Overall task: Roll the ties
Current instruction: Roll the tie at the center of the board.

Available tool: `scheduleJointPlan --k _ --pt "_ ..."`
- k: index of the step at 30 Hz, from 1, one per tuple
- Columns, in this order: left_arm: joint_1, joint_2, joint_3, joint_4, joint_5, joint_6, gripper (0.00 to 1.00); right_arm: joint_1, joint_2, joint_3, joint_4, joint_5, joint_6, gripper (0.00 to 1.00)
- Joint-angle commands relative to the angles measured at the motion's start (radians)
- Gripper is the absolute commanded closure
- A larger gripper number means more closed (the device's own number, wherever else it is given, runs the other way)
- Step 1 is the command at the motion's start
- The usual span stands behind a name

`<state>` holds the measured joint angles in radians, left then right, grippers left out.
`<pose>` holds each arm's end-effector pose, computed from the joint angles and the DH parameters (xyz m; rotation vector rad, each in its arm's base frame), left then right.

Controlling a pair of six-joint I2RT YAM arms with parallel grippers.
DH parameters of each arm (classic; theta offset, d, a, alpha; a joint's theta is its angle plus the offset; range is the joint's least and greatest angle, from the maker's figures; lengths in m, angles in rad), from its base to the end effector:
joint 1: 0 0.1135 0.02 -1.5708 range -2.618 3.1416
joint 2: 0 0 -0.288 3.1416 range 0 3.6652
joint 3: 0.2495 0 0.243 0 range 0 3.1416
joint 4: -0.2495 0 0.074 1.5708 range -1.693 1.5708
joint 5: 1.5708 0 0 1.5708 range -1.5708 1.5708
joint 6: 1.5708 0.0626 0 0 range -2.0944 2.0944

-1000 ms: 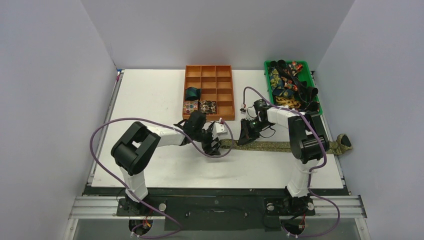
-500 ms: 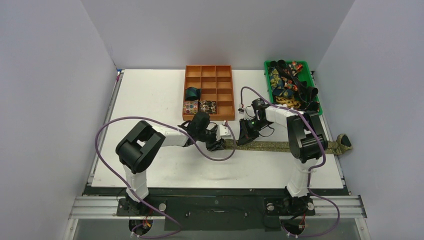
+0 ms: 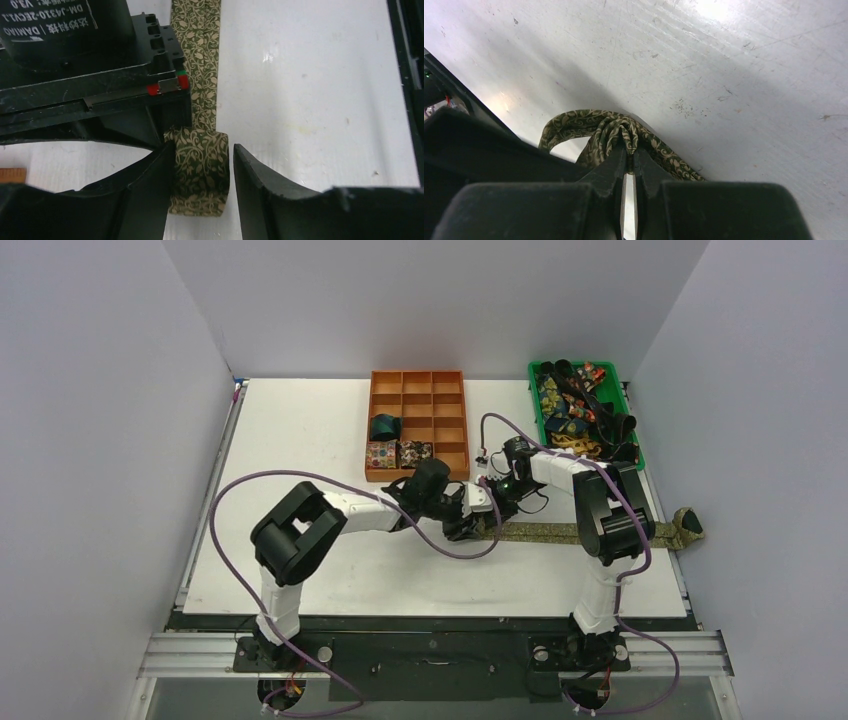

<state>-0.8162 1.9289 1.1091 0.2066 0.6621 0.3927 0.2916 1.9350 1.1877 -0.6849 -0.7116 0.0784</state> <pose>0.2640 -0.3370 0.1810 1.5434 1.5570 -0.9607 0.3262 0.1406 0.1463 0.3879 -2.9128 -1.1105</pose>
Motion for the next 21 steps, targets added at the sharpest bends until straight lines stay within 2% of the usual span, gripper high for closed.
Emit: scheduleJointPlan --k 1,8,15,17,19,21 --pt "0.006 0.089 0.046 0.043 -0.037 -0.029 0.57 0.022 0.038 -0.053 0.010 0.110 -0.061 1.00" --pt "0.009 0.124 0.057 0.002 -0.082 0.026 0.62 0.022 0.030 -0.067 -0.006 0.062 -0.101 1.00" --pt "0.008 0.136 0.078 -0.116 -0.119 0.044 0.67 0.021 -0.006 -0.055 -0.057 -0.030 -0.162 1.00" --pt "0.009 0.139 0.082 -0.155 -0.116 0.050 0.68 0.009 -0.028 -0.053 -0.081 -0.054 -0.174 0.97" --pt "0.010 0.140 0.076 -0.186 -0.111 0.061 0.70 -0.016 -0.060 -0.052 -0.115 -0.074 -0.190 0.90" --pt "0.011 0.142 0.077 -0.236 -0.108 0.075 0.71 -0.052 -0.102 -0.048 -0.153 -0.106 -0.207 0.78"
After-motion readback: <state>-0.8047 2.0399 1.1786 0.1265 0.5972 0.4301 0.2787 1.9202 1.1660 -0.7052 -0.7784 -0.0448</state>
